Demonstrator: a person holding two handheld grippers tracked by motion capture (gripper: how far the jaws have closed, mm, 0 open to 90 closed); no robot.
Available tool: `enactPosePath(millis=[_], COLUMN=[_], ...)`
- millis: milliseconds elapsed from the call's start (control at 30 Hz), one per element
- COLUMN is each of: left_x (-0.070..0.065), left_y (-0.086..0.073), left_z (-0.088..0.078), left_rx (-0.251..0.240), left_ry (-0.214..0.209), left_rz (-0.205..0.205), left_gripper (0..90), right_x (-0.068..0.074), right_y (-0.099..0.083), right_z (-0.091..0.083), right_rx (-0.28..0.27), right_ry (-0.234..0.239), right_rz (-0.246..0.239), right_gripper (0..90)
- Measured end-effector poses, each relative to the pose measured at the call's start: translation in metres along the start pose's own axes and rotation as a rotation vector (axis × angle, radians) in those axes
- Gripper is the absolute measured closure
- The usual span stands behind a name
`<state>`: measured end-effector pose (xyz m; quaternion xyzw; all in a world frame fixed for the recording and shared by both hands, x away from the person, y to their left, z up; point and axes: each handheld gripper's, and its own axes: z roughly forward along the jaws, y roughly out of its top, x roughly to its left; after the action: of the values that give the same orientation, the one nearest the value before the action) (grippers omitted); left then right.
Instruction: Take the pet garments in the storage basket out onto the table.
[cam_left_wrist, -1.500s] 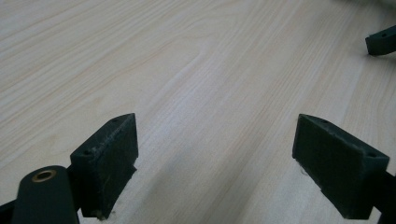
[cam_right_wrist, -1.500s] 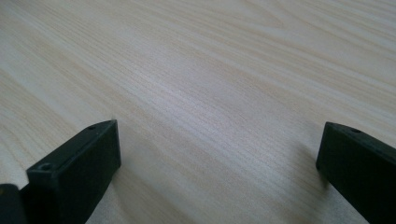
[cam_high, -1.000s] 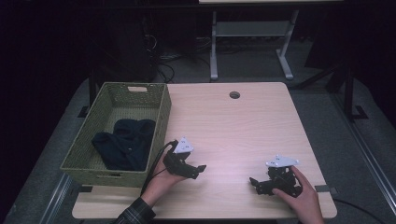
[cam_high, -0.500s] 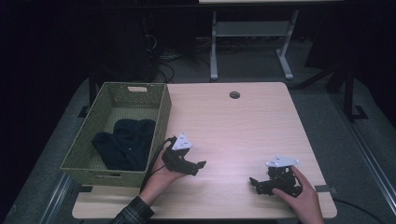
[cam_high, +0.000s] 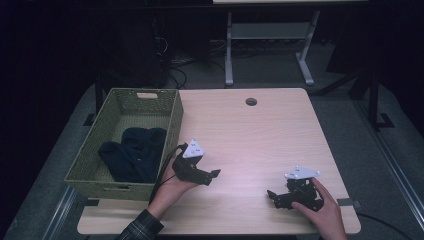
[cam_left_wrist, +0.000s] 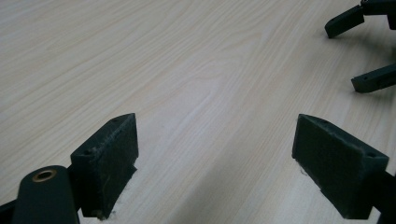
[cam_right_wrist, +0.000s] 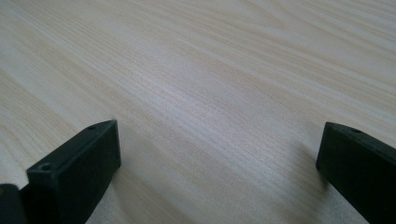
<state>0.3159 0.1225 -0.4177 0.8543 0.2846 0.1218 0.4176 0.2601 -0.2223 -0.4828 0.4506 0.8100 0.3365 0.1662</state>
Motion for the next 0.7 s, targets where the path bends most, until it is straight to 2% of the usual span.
enactPosePath(millis=[567, 633, 700], left_x=[0.001, 0.002, 0.001], left_y=[0.014, 0.015, 0.017], left_z=[-0.011, -0.012, -0.013], left_rx=[-0.038, -0.035, -0.044], left_ry=[-0.010, -0.009, -0.011], left_rz=[-0.001, 0.010, 0.001], left_gripper=[14.1, 14.0, 14.0], right_x=[0.000, 0.000, 0.000], right_y=[0.000, 0.000, 0.000], right_z=[0.000, 0.000, 0.000], right_rx=[-0.001, -0.001, -0.001], right_ry=[0.000, -0.001, 0.000], right_rz=[0.000, 0.000, 0.000], right_gripper=[0.0, 0.0, 0.0])
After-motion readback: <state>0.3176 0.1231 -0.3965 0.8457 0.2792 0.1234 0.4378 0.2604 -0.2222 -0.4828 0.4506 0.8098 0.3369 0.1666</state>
